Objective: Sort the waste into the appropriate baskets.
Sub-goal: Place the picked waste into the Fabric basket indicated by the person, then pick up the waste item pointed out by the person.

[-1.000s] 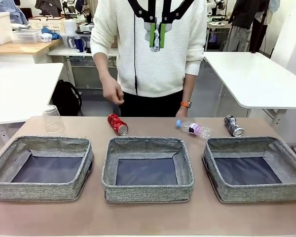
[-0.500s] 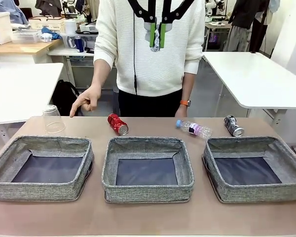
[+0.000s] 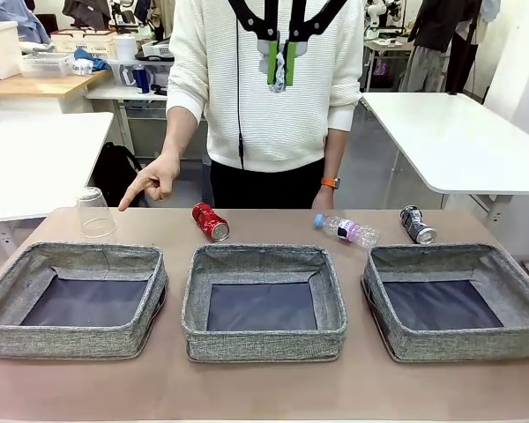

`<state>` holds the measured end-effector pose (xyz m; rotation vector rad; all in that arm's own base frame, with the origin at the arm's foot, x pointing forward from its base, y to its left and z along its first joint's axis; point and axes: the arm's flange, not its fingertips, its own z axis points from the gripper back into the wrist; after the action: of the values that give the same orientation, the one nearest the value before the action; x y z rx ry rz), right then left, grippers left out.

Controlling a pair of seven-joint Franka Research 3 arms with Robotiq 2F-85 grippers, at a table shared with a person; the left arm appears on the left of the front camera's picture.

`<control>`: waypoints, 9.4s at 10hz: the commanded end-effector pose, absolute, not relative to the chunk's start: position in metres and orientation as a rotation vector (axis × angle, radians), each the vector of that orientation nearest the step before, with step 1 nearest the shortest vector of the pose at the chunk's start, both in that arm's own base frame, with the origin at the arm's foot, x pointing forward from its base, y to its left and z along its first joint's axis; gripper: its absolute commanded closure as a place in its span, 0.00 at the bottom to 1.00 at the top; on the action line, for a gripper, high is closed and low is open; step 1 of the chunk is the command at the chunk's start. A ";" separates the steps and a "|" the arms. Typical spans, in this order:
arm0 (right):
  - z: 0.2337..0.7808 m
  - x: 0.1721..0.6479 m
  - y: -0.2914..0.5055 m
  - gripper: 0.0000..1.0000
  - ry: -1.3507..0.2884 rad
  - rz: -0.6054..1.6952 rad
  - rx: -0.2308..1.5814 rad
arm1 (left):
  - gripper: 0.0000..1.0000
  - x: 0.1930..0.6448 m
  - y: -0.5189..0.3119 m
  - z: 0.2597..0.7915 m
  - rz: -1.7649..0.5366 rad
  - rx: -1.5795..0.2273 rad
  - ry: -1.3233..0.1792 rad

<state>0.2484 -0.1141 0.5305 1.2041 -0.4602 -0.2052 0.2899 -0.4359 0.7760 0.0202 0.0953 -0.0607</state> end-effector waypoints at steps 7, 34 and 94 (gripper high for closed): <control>0.532 0.251 -0.114 0.00 -0.484 -0.184 1.221 | 0.90 0.314 -0.225 0.684 -0.146 -0.045 -0.075; 0.532 0.251 -0.114 0.00 -0.484 -0.184 1.221 | 0.00 0.336 -0.087 0.562 -0.076 -0.718 0.151; 0.392 0.594 0.001 0.00 -0.122 -0.056 0.059 | 0.00 0.304 0.135 0.553 0.090 -1.505 0.051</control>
<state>0.5934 0.0009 0.3926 0.0614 -0.1197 -0.0567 0.3048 0.1346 0.5505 -1.4896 0.0563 0.1053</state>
